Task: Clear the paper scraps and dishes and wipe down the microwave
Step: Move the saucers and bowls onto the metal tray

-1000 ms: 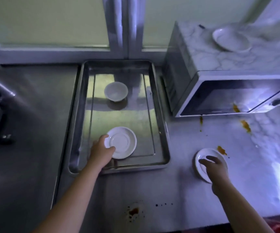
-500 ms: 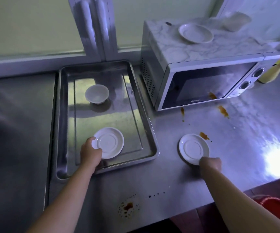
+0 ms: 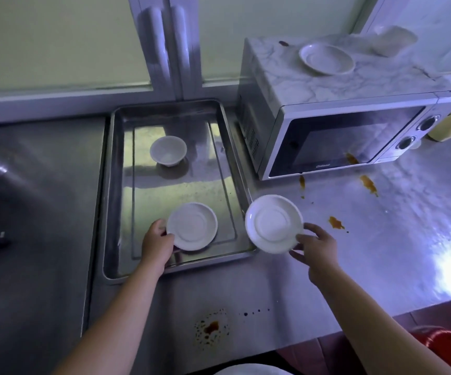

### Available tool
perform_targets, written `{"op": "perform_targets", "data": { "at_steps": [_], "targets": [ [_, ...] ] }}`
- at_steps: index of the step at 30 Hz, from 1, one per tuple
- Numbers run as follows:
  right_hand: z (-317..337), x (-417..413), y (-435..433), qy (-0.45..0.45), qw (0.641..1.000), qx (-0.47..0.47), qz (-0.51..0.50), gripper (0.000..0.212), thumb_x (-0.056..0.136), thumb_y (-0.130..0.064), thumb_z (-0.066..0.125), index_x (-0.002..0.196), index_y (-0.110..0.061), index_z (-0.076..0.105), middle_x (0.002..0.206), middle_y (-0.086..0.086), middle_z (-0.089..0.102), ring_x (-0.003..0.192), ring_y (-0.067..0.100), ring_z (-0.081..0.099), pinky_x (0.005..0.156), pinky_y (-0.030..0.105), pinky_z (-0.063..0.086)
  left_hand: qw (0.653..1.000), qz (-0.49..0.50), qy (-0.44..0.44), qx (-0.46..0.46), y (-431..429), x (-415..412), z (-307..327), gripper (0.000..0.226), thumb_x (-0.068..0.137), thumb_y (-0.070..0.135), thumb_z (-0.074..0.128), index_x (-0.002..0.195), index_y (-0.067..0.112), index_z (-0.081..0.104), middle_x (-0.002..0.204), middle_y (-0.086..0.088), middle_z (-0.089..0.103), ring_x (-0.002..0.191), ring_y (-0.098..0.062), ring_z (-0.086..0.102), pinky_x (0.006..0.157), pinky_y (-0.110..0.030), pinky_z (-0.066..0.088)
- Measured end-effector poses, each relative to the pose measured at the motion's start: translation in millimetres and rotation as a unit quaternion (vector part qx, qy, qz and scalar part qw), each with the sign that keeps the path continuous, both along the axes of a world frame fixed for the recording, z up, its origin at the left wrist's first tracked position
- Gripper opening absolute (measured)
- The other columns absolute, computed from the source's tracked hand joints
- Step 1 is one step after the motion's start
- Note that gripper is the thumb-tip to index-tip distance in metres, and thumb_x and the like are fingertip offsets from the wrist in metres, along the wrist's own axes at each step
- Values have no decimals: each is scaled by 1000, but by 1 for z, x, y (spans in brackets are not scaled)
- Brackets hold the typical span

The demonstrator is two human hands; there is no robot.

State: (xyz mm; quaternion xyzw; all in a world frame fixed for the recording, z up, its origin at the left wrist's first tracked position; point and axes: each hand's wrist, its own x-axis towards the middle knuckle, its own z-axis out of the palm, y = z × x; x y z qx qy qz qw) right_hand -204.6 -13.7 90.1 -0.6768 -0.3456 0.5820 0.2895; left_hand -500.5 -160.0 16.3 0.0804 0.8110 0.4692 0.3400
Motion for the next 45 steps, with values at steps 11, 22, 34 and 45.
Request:
{"op": "perform_targets", "data": {
  "at_steps": [11,22,34,45],
  "targets": [
    [-26,-163,12,-131,921,103,353,40,80,-3,57,109,-24,73,102,6,73,82,28,69,71,44,62,998,48,-18,40,-36,-3,1,35,94,3,56,118,29,60,121,-4,63,94,-16,62,72,-31,51],
    [-58,-194,-1,-279,737,239,567,68,93,-27,62,153,-23,31,153,10,32,135,30,41,103,43,48,997,23,-67,11,-27,-19,-9,57,87,17,65,142,13,50,120,-2,62,109,-24,61,98,-45,52],
    [-69,-219,-17,-392,530,240,713,131,69,-72,72,152,-37,-23,165,11,-20,151,43,-6,117,61,16,984,74,-155,51,0,-19,-3,53,94,25,61,144,12,46,138,-8,58,119,-26,61,102,-50,50],
    [-49,-209,16,-472,507,174,700,137,60,-73,78,155,-38,-14,165,11,-13,148,49,3,108,64,33,976,-2,-210,58,38,-28,-5,19,94,24,62,112,21,66,91,2,75,87,-15,69,75,-32,54]
  ]
}}
